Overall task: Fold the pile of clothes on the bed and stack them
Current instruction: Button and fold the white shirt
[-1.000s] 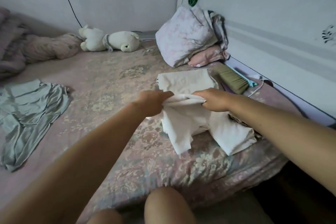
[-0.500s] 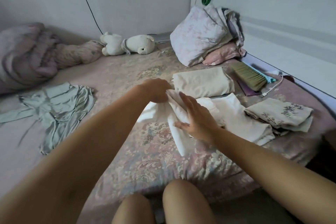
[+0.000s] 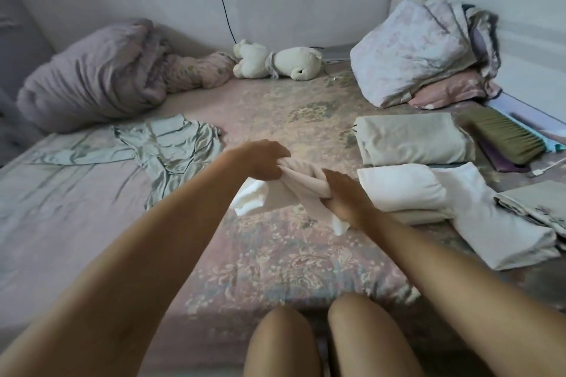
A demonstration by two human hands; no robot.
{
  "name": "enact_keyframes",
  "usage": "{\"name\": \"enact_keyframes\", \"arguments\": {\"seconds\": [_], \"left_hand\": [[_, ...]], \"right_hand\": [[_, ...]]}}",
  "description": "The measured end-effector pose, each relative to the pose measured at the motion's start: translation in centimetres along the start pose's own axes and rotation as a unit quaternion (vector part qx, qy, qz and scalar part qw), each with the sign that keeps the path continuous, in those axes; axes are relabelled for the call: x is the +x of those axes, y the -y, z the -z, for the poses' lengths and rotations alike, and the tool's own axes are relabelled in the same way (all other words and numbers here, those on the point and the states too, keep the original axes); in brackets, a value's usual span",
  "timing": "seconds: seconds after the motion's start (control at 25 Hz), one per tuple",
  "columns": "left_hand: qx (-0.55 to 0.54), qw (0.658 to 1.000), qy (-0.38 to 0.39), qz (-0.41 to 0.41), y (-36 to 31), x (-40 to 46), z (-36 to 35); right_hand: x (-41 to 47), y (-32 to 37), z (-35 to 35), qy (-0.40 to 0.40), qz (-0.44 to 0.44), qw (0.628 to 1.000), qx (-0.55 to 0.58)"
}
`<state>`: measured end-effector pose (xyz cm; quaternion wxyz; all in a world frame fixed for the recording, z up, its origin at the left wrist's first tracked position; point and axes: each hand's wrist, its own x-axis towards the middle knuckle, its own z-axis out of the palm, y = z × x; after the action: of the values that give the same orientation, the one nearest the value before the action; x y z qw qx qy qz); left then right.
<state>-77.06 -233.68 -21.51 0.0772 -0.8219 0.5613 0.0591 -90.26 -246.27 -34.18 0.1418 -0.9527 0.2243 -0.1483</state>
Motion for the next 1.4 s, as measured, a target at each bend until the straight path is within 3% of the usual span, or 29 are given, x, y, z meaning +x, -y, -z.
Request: {"name": "enact_keyframes", "arguments": {"seconds": [0.12,0.28,0.36,0.44,0.52,0.56,0.64,0.72,0.84,0.96,1.04,1.12,1.2,1.32,1.4], "left_hand": [[-0.01,1.0,0.022,0.006,1.2,-0.9,-1.0],[0.079,0.996,0.028,0.013,1.1,-1.5,-2.5],[0.138,0.99,-0.026,0.004,1.4,-1.6,-3.9],[0.189,0.966,-0.169,-0.054,2.1,-1.5,-6.8],[0.225,0.952,-0.189,-0.089,2.7,-2.0,-11.8],[0.227,0.96,-0.144,-0.083,2.6,-2.5,-15.0],[0.196,0.977,-0.05,-0.061,1.7,-3.5,-22.0],[0.129,0.991,0.021,-0.037,0.1,-4.8,-26.0],[0.059,0.997,0.0,0.056,-0.6,-4.6,-26.3],[-0.037,0.987,0.057,0.147,-0.1,-2.5,-25.7],[-0.088,0.983,0.056,0.149,0.3,-2.3,-26.1],[-0.057,0.993,0.003,0.107,0.4,-2.4,-25.8],[0.023,0.998,0.0,0.052,0.2,-2.9,-24.3],[0.099,0.993,-0.05,0.041,-1.4,-1.8,-17.6],[0.125,0.988,-0.068,0.052,-2.5,0.5,-12.9]], "right_hand": [[0.8,-0.3,2.8,0.098,0.03,0.995,-0.003],[1.5,-0.8,5.9,0.14,0.065,0.988,-0.027],[2.1,-1.3,5.9,0.057,0.145,0.978,-0.14],[2.0,-1.6,4.2,-0.056,0.256,0.93,-0.256],[0.5,-2.2,0.7,-0.071,0.318,0.881,-0.344],[-0.6,-2.9,-2.1,-0.036,0.333,0.867,-0.368],[-3.7,-3.9,-7.2,0.088,0.322,0.86,-0.387],[-6.4,-4.9,-10.3,0.118,0.302,0.863,-0.388],[-6.6,-5.5,-11.1,0.116,0.237,0.908,-0.325],[-5.7,-4.2,-9.5,0.135,0.172,0.936,-0.276],[-5.3,-2.9,-8.7,0.191,0.126,0.946,-0.228],[-4.8,-2.6,-7.5,0.218,0.092,0.953,-0.19],[-4.3,-2.9,-5.0,0.2,0.093,0.959,-0.176],[-3.6,-4.5,-0.6,0.183,0.091,0.965,-0.162],[-2.9,-6.1,3.4,0.183,0.035,0.98,-0.067]]}}
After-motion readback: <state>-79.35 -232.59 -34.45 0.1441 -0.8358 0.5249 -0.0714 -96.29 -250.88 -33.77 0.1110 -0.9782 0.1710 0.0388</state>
